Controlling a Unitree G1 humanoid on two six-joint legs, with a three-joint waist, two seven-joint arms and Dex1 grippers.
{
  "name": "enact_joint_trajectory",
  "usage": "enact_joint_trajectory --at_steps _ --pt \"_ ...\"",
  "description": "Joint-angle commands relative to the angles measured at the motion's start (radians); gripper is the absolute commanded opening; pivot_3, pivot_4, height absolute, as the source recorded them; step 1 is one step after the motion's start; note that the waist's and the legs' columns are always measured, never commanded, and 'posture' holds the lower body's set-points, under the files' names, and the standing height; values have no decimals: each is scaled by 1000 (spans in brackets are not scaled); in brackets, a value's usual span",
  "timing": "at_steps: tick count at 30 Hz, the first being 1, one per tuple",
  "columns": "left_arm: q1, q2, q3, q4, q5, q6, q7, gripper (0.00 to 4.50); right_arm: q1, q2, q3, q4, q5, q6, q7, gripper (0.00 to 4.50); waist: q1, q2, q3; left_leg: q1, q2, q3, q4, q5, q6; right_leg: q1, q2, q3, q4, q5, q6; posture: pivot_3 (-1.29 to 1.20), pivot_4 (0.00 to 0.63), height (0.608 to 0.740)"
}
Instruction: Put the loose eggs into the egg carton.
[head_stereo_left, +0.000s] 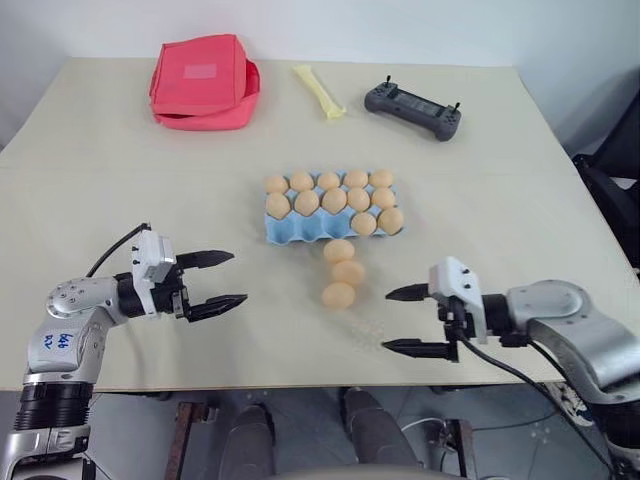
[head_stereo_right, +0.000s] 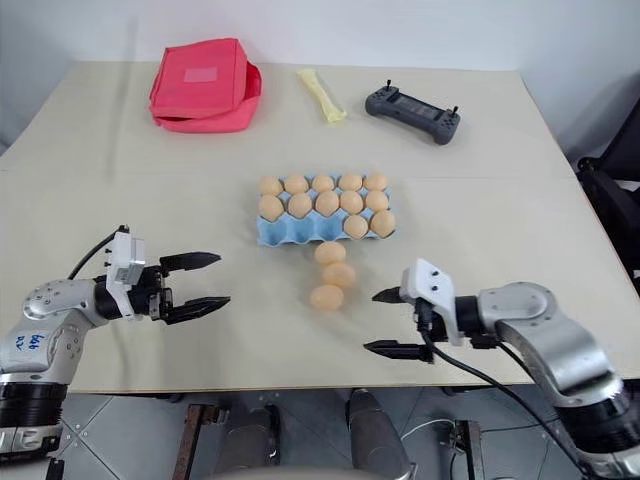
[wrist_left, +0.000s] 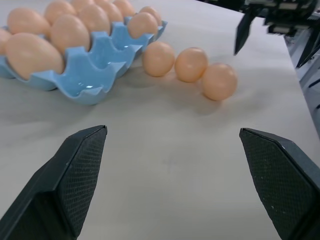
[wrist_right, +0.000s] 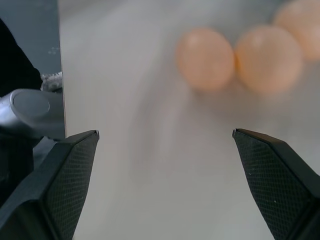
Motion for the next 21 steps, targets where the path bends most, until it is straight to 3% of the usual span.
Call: enact_joint_trajectory --at_steps 1,7,21 --pt "33 13 27 -71 -30 16 5 4500 -56 46 50 41 -27 -32 5 4487 1 0 0 0 0 0 0 0 0 0 0 0 0 0 0 0 150 740" --pt "94 30 63 -136 -54 37 2 4500 -144 127 97 126 -48 -35 7 4487 3 0 0 0 0 0 0 0 0 0 0 0 0 0 0 0 150 740" --pt "152 21 101 -167 -63 -17 0 4500 -193 219 111 166 -51 -10 -12 4487 8 0 0 0 0 0 0 0 0 0 0 0 1 0 -1 0 150 740"
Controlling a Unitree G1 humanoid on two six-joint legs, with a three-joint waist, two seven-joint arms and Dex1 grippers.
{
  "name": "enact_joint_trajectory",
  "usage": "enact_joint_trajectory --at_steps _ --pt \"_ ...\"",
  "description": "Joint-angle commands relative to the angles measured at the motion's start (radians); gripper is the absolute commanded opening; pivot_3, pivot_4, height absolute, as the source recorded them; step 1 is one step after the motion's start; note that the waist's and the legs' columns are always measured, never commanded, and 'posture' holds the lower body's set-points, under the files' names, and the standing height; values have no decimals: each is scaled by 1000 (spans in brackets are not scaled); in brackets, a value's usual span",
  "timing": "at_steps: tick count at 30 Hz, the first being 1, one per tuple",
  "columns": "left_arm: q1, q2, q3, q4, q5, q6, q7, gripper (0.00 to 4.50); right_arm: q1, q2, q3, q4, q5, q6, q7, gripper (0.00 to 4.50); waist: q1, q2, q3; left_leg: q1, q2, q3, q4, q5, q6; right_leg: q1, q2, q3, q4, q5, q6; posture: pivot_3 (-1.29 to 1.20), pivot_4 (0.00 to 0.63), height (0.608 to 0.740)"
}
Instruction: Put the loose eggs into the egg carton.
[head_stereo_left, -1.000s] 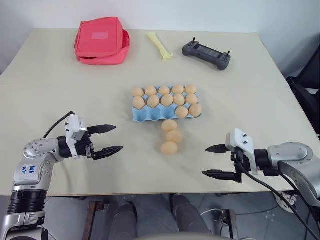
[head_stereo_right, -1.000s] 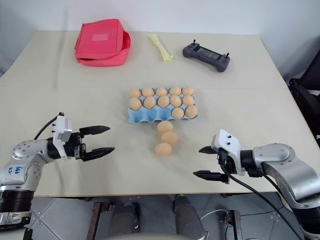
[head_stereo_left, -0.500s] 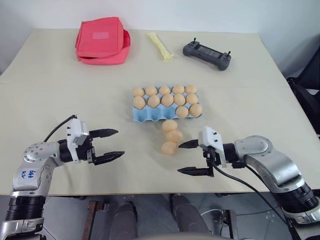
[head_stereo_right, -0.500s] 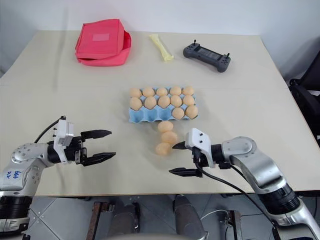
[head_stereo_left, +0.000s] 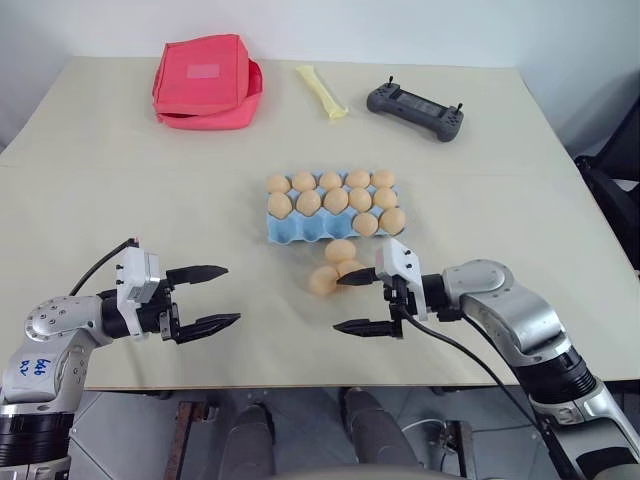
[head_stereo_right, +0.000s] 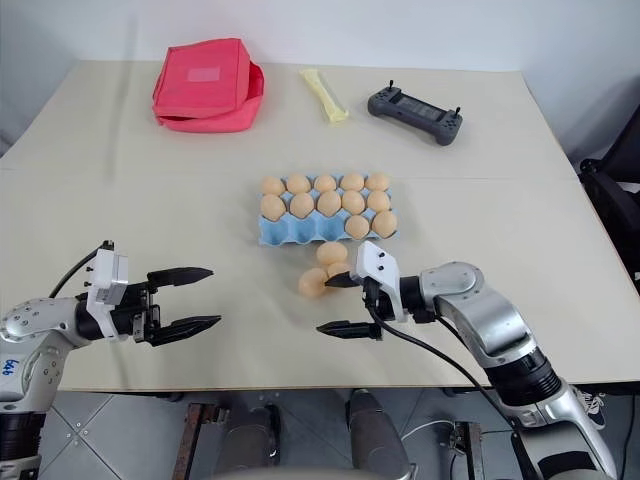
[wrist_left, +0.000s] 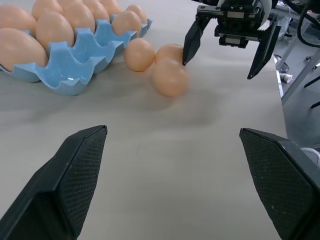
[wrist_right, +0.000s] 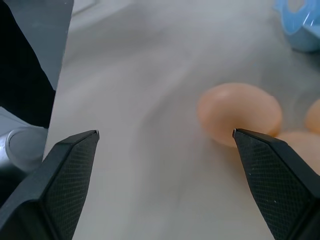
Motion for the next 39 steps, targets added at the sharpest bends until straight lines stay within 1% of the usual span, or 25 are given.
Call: enact_joint_trajectory --at_steps 1,7,12,15,19,24,28,33,35,39 --pt "11 -6 21 -27 -9 -38 2 4500 -20 15 2 -6 0 2 -10 4487 0 0 0 0 0 0 0 0 0 0 0 0 0 0 0 0 150 740" --pt "9 -11 11 -6 -3 -68 -6 4500 -22 23 0 -11 -1 19 -24 4487 0 0 0 0 0 0 0 0 0 0 0 0 0 0 0 0 150 740" --pt "-6 -16 1 6 -1 -77 -2 4500 -23 6 -26 -45 14 43 -27 4487 0 0 0 0 0 0 0 0 0 0 0 0 0 0 0 0 150 740" --pt "-23 -27 -7 8 11 -82 18 4500 -22 -18 -56 -75 26 60 -27 4487 1 0 0 0 0 0 0 0 0 0 0 0 0 0 0 0 150 740" --pt "-69 -19 -55 -16 28 35 100 4500 -13 -68 -111 -113 49 88 -28 4487 4 0 0 0 0 0 0 0 0 0 0 0 0 0 0 0 150 740" --pt "-96 -51 -86 -87 14 54 148 4500 23 -141 -168 -144 80 102 -13 4487 6 0 0 0 0 0 1 0 0 1 0 0 -1 1 1 0 150 740" --pt "-103 -54 -156 -157 50 132 216 4500 59 -195 -204 -153 92 99 1 4487 4 0 0 0 0 0 0 0 0 0 0 0 0 2 4 0 150 740" --pt "-116 -79 -227 -219 72 162 260 4500 85 -225 -233 -144 95 91 -4 4487 4 0 0 0 0 0 2 0 0 1 0 0 0 2 4 0 150 740" --pt "-117 -77 -275 -221 121 153 274 4500 93 -229 -243 -143 98 92 -9 4487 4 0 0 0 0 0 3 0 0 1 0 0 0 2 3 0 150 740" --pt "-122 -134 -359 -244 168 215 363 4500 132 -251 -274 -148 102 86 -3 4487 6 0 0 0 0 0 5 0 0 3 0 1 -1 1 2 0 150 740"
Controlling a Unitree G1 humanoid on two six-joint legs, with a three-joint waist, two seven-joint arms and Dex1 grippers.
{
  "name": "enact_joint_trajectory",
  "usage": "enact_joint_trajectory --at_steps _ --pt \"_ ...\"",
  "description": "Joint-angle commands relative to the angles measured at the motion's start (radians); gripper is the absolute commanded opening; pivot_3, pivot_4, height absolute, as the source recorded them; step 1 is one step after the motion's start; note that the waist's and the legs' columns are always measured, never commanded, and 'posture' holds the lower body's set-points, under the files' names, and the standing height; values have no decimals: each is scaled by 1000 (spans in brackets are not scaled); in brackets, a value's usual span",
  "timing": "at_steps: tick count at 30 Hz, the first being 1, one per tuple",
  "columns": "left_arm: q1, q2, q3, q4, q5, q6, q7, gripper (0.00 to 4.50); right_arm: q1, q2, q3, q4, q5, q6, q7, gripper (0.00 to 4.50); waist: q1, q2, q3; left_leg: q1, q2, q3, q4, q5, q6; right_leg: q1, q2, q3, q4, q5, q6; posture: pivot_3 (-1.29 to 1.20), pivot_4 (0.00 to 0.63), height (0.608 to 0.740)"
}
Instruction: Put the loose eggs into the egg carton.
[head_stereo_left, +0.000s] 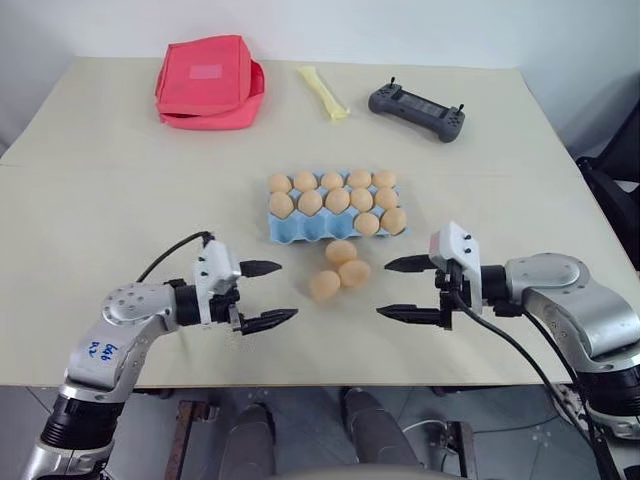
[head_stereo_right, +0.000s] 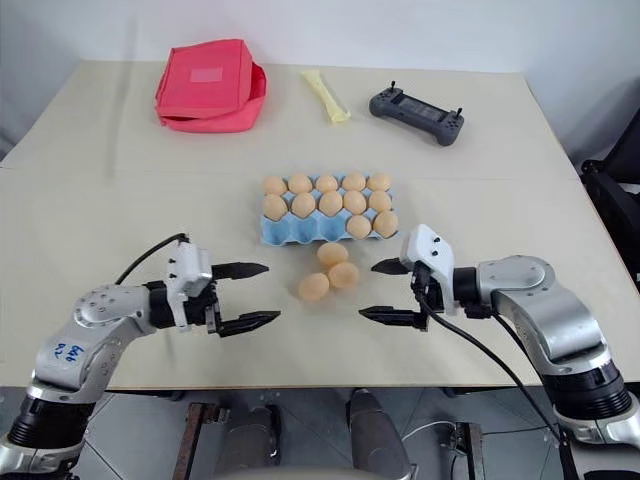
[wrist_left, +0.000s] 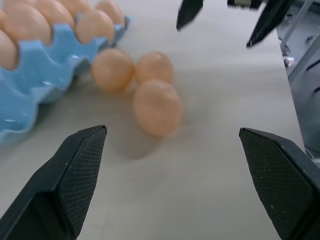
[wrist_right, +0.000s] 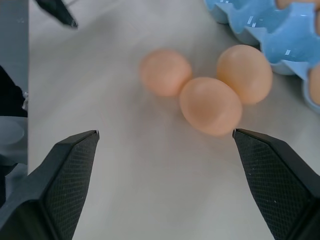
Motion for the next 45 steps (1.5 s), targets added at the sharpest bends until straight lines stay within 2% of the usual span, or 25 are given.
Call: enact_joint_trajectory --at_steps 1,11,26,29,35,36,45 --pt "-10 -42 -68 -48 38 48 69 4500 27 -29 -55 -29 21 -21 7 4487 1 0 0 0 0 0 0 0 0 0 0 0 0 0 0 0 150 740" --pt "-70 -130 -127 31 118 49 145 4500 101 -35 -147 -23 59 -47 2 4487 1 0 0 0 0 0 2 0 1 2 0 0 -1 1 1 0 150 740" --pt "-197 -236 -182 239 193 -42 124 4500 133 -36 -158 -31 50 -57 -36 4487 2 0 0 1 -1 -1 3 1 1 3 0 0 -1 1 1 0 150 740" --pt "-213 -257 -181 275 204 -58 130 3919 136 -36 -160 -37 52 -55 -45 4500 2 0 0 1 -1 -1 3 1 1 3 0 0 -1 1 1 0 150 740" --pt "-209 -260 -166 271 200 -74 114 2014 147 -41 -169 -49 61 -52 -54 4500 2 0 0 1 -1 -1 2 1 1 3 0 0 -1 1 2 0 150 740" --pt "-203 -254 -159 255 192 -64 110 1862 148 -41 -172 -51 64 -50 -55 4500 2 0 0 1 -1 -1 2 1 1 3 0 0 -1 1 2 0 150 740" --pt "-154 -138 -7 89 29 77 32 1729 152 -42 -214 -37 81 -51 -59 4500 1 0 0 1 -1 -1 2 1 1 3 0 0 -1 1 2 0 150 740"
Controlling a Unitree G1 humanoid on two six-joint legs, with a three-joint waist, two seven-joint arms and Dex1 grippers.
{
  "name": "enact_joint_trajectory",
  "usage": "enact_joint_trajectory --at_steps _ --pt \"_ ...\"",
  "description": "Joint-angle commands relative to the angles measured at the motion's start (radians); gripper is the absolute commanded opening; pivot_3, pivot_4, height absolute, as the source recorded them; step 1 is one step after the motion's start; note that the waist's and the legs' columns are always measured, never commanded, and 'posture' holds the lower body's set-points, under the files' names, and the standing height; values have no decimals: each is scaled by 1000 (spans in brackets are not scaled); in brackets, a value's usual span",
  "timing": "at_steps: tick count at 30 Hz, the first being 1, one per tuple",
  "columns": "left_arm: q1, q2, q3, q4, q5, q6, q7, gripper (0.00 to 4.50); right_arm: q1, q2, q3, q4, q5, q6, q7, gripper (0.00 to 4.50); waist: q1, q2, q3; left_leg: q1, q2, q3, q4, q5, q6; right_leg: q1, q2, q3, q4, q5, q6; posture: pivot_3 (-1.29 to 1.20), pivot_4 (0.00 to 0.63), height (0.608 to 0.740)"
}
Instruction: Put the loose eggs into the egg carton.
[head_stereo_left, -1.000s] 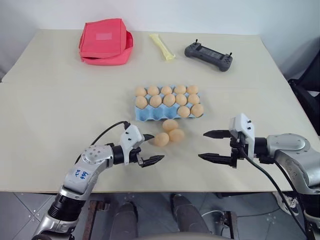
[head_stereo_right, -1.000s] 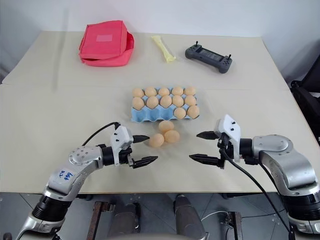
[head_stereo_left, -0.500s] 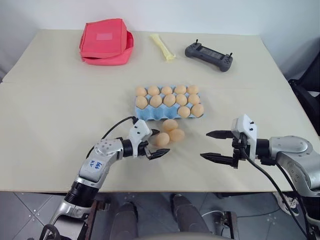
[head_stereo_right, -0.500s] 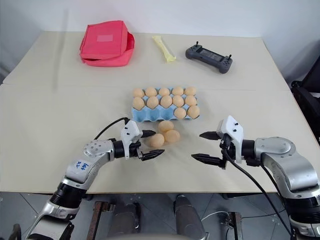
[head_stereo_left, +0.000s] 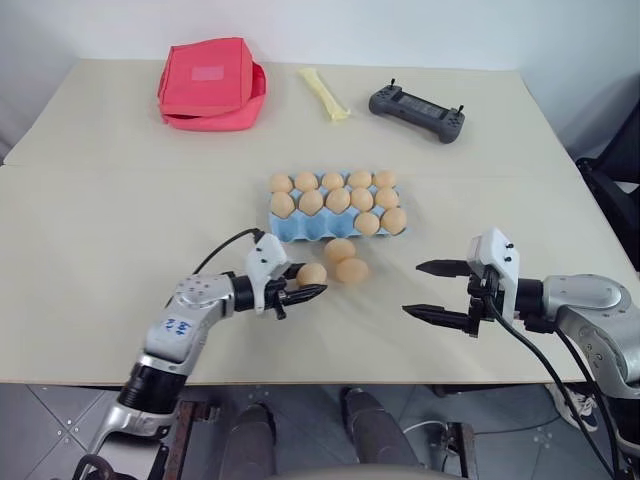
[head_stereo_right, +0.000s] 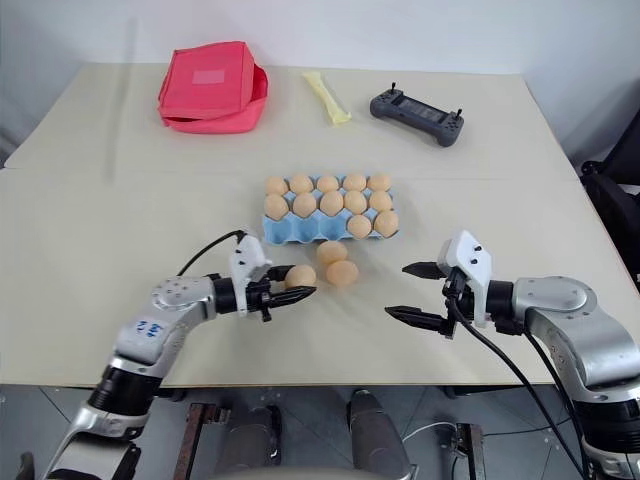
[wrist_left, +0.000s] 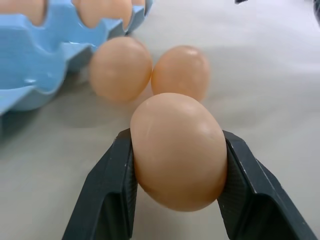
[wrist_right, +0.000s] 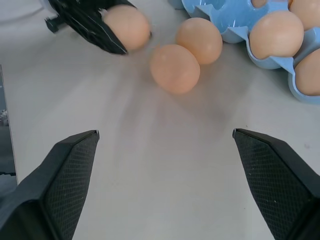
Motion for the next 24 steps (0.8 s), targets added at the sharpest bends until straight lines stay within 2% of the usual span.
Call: enact_joint_trajectory --at_steps 1,6,9,12,15,24 --pt "0 33 89 -91 -97 39 -32 1729 -4 -14 -67 -11 30 -11 -7 4500 0 0 0 0 0 0 0 0 0 0 0 0 0 0 0 0 150 740" --pt "-83 38 156 -85 -169 105 -10 1729 -21 -3 -86 7 37 -18 -16 4500 2 0 0 0 0 0 0 0 0 1 0 0 -1 0 0 0 150 740" --pt "-158 5 135 -42 -159 134 26 1729 -35 -2 -77 16 34 -21 -25 4500 3 0 0 0 0 0 1 0 0 2 0 0 -3 0 0 0 150 740" --pt "-225 -51 94 31 -114 93 53 1729 -37 -1 -69 12 32 -22 -33 4500 2 0 0 1 0 -1 1 0 0 5 0 0 -6 1 2 0 150 740" --pt "-312 -141 65 180 -38 -24 114 1729 -24 -1 -76 -10 37 -15 -48 4500 6 0 0 1 0 -1 0 0 0 5 0 0 -6 2 3 0 150 740" --pt "-425 -238 18 466 71 -187 118 1729 21 -8 -108 -52 53 0 -84 4500 2 0 0 1 0 -1 -1 -1 0 5 0 -1 -7 4 8 0 150 740"
